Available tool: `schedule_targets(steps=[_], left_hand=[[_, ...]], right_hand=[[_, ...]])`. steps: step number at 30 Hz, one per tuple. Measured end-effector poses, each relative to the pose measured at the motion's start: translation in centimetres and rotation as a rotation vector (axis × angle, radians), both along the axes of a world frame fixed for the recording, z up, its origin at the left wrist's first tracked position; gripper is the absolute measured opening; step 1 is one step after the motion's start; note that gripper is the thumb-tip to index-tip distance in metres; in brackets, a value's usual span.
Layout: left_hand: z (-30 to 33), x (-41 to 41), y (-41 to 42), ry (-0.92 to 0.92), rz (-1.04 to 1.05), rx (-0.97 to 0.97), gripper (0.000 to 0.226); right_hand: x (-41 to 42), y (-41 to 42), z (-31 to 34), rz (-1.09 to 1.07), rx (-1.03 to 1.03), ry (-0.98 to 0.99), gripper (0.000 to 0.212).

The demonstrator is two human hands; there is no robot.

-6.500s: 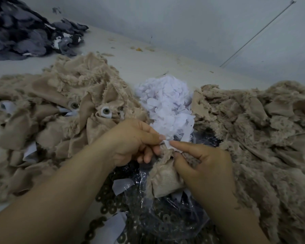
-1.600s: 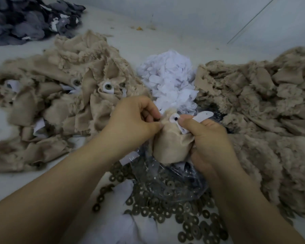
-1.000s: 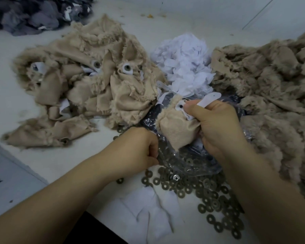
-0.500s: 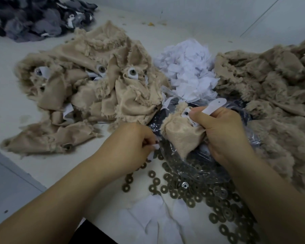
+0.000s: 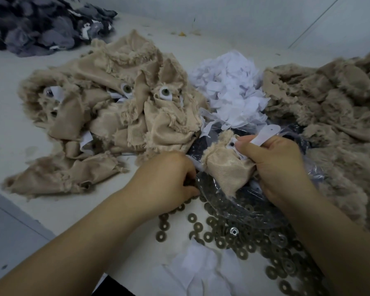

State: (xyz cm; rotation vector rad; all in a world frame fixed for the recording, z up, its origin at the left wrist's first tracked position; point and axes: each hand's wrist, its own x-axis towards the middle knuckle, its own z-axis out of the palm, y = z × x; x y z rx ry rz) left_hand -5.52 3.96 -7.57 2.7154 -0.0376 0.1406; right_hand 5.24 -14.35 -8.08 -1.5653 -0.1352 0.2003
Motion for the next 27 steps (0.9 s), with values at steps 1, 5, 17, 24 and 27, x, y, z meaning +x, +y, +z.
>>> schedule_targets(steps=[1,5,17,24,27], left_hand=[[-0.2,0.0,-0.2,-0.002,-0.011,0.009,0.013],[-0.7,0.3,-0.6,-0.037,-0.023,-0.026,0.011],[2.8,0.4,-1.6,-0.650,0.054,-0.109,0.004],[0.8,3.4,-3.7,-0.781,-0.085,-0.003,0.008],[-0.3,3.4,-3.5,-0.804,-0.111,-0.043,0.007]], right_hand=[[0.0,0.0,0.0,0.002,-0.006,-0.005,0.006],[-0.1,0.1,0.1,0.015,-0.017,-0.017,0.014],[-1.2,0.4,1.1,0.000,-0.101,-0.143,0.014],[-1.7,0.4,1.6,0.045,-0.005,-0.057,0.009],[-1.6,0.5,1.5,0.022,0.005,-0.009,0.008]])
